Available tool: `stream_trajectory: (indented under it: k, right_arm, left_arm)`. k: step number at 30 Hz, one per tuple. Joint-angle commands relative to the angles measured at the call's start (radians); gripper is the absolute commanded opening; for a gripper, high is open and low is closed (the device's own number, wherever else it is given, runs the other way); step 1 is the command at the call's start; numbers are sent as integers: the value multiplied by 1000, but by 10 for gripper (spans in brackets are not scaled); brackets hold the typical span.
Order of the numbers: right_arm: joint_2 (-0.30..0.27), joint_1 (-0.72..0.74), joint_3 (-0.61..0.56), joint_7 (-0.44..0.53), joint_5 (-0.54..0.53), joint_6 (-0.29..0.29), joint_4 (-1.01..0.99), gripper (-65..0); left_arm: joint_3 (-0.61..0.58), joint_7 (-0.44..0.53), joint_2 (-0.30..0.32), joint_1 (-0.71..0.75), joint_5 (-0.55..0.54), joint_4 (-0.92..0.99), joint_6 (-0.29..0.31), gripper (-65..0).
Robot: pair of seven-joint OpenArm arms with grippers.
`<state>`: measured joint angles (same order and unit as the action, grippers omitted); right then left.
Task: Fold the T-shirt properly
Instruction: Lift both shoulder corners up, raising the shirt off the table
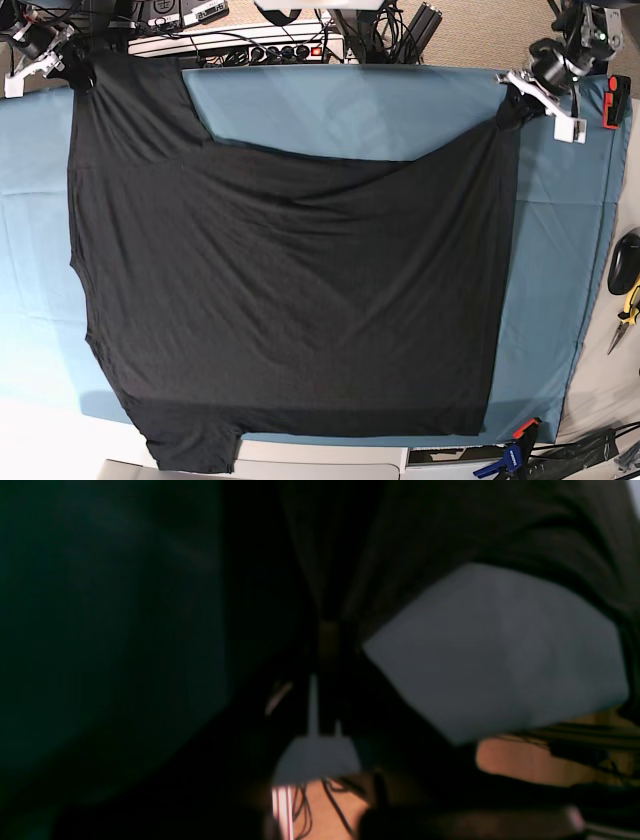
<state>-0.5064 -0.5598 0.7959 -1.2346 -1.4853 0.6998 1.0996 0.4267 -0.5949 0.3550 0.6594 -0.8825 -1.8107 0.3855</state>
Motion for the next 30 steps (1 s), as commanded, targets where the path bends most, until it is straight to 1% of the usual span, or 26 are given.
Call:
stream_trajectory:
  k: [1, 7, 15, 17, 21, 23, 25, 30]
  right_arm:
    - [-23, -15, 14, -5, 2, -2, 6, -650]
    - [-23, -48, 16, -5, 2, -2, 6, -650]
    - [-30, -106, 16, -5, 2, -2, 6, -650]
    - [-43, -122, 16, -5, 2, -2, 6, -650]
    - [-87, -144, 22, -5, 2, -2, 6, -650]
    - [-108, -144, 38, -11, 2, -2, 6, -650]
    - [-127, -144, 66, -12, 2, -2, 6, -650]
    - [-174, -144, 136, -14, 2, -2, 6, -650]
  left_arm:
    - [7, 10, 13, 22, -16, -34, 8, -650]
    - [9, 11, 13, 93, -7, -134, 8, -650]
    - [9, 8, 11, 137, -8, -142, 8, -650]
    - [9, 8, 11, 153, -8, -143, 8, -650]
    - [12, 7, 11, 174, -8, -148, 8, -650]
    - [24, 7, 11, 184, -8, -157, 19, -650]
    - [46, 4, 11, 196, -8, -175, 28, -650]
    - [124, 2, 11, 222, -21, -229, 27, -650]
